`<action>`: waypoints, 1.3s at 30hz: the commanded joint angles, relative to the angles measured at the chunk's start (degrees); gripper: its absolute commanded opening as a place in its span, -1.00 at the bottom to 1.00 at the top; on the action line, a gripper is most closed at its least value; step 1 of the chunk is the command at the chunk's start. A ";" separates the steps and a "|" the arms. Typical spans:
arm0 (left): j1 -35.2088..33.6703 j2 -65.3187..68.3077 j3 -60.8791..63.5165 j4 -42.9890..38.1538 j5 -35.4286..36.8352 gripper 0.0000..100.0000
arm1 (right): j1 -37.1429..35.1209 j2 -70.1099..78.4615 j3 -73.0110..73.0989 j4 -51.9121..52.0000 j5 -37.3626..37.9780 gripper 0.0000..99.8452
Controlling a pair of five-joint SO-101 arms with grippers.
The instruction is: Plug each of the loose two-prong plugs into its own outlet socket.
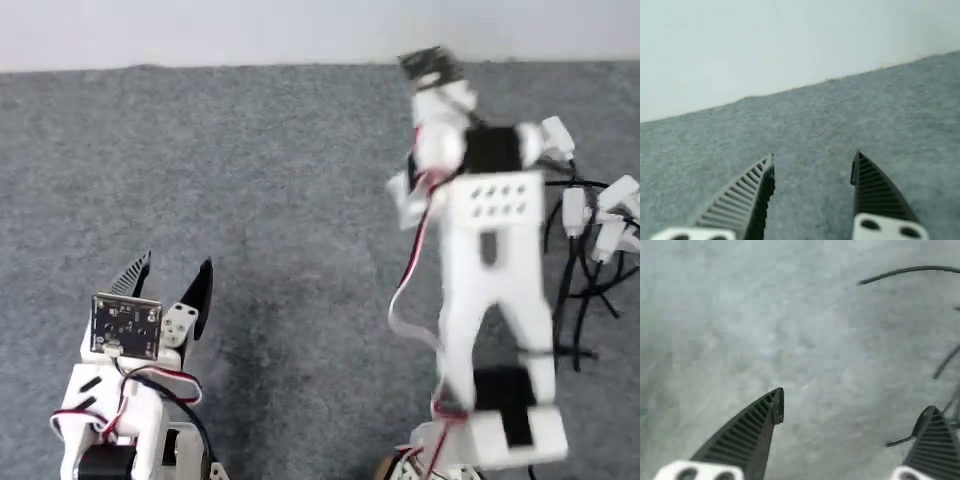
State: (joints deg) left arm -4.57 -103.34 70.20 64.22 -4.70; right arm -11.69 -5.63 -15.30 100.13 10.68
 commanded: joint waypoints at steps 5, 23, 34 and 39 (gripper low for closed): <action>-0.09 -0.97 0.40 2.90 -0.79 -0.51 | -6.37 -33.45 35.96 -13.41 6.42 -0.25; 0.35 -1.05 19.82 4.13 -0.35 -0.51 | 11.47 -98.33 98.11 -35.30 13.19 -0.25; 0.35 -0.88 26.15 5.45 -0.26 -0.51 | 13.41 -96.92 111.82 -38.20 13.19 -0.25; 0.26 -0.88 26.15 8.09 -0.62 -0.51 | 13.49 -97.10 111.82 -28.35 13.19 -0.25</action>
State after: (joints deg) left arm -4.57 -103.34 96.92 71.16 -4.70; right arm 1.58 -102.15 95.47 67.52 23.25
